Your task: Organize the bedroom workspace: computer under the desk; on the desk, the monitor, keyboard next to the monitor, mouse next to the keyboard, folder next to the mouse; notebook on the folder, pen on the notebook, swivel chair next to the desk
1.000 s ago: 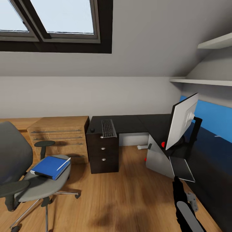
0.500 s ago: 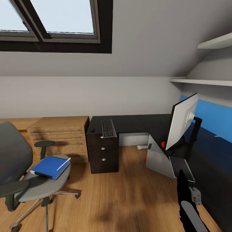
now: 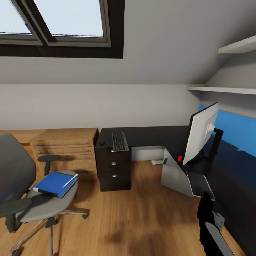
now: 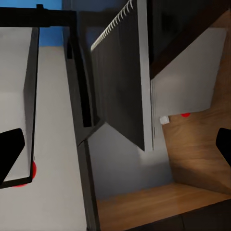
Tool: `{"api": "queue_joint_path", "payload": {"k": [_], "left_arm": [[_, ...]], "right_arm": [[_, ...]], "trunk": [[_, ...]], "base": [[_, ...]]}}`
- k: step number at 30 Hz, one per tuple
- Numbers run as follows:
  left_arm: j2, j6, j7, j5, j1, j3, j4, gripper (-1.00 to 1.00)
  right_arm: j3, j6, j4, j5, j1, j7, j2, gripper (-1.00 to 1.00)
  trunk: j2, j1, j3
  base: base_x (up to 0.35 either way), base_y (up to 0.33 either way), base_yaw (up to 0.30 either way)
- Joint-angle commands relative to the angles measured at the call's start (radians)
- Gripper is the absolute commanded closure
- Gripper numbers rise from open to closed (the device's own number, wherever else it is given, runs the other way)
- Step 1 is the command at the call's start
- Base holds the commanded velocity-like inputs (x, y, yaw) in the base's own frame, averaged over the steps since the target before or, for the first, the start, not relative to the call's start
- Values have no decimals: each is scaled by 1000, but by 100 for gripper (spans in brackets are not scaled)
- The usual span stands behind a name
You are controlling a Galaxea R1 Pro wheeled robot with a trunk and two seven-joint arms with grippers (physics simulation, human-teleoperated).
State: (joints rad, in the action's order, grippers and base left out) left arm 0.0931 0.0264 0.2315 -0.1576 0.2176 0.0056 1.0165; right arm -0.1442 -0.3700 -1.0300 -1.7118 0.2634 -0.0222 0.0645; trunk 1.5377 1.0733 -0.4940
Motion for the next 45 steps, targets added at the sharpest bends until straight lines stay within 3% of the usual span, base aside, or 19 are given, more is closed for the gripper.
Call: {"api": "queue_joint_path", "payload": {"k": [1,18,22,30,45], "left_arm": [[0,3,2,-7,0,1,2,-100],[0,3,2,-6,0,-1,0,-100],[-1,3,3,-5,0,-15,-1,-100],[-3,6,6,-6,0,-26,-4,-100],[-8,3,6,-7,0,-18,-40,-100]], "right_arm": [[1,-4,-1,-11,0,-3,0,-100],[5,-7,1,-7,0,-11,0,-100],[6,-7,1,-6,0,-12,0,-100],[6,-7,2,-5,0,-12,0,-100],[12,-6,5,-3,0,-27,-2,-100]], "trunk": [[8,4,-4],[127,69,-57],[127,69,-57],[183,100,-82],[183,100,-82]], "base": [[0,0,0],[0,0,0],[0,0,0],[0,0,0],[11,1,0]]}}
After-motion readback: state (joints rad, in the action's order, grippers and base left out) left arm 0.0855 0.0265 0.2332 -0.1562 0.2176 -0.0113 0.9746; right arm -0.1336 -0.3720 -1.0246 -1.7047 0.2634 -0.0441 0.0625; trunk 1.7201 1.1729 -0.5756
